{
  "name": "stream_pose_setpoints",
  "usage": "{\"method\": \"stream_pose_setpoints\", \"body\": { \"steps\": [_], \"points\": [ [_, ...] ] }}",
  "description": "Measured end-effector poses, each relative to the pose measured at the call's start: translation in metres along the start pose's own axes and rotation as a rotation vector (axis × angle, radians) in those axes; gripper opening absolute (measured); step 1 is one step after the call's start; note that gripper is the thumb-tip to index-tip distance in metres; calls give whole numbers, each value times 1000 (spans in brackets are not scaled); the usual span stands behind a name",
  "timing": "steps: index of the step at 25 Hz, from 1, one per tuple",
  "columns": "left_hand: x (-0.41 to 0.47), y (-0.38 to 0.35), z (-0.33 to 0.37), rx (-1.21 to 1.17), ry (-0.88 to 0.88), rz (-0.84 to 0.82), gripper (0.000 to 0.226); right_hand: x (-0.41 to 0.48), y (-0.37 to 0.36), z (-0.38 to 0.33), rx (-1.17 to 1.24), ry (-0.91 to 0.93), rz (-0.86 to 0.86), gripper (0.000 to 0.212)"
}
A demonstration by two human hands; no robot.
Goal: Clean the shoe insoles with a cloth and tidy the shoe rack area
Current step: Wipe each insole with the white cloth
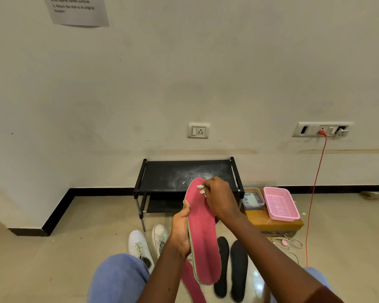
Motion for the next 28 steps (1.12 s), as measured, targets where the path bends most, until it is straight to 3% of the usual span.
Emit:
{"method": "stream_pose_setpoints", "body": {
  "steps": [4,10,16,20,25,28],
  "points": [
    [5,-9,9,-77,3,-73,57,-29,-1,-16,26,197,-81,25],
    [17,0,5,-84,63,-72,80,-48,0,-15,129,226,-227,25],
    [14,-5,-7,-229,96,-103,65,-32,-4,-15,-3,216,-51,23],
    [12,-2,-10,-141,67,-68,60,-19,-3,-7,-26,145,69,21],
    [17,-2,-2,-81,80,-44,93,-33,-11,-13,57,197,-4,24],
    [23,4,2,48,112,13,95,-48,-13,-16,100,245,-40,26]
  ]
}}
Point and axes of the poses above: each hand's wrist, its own x-axis towards the middle knuckle, its own y-axis out of the back of the hand, z = x × y, the point moved 3 cm from there along x, towards the middle knuckle, and after that the axes turned 15 degrees about -x, right-handed, at the moved point
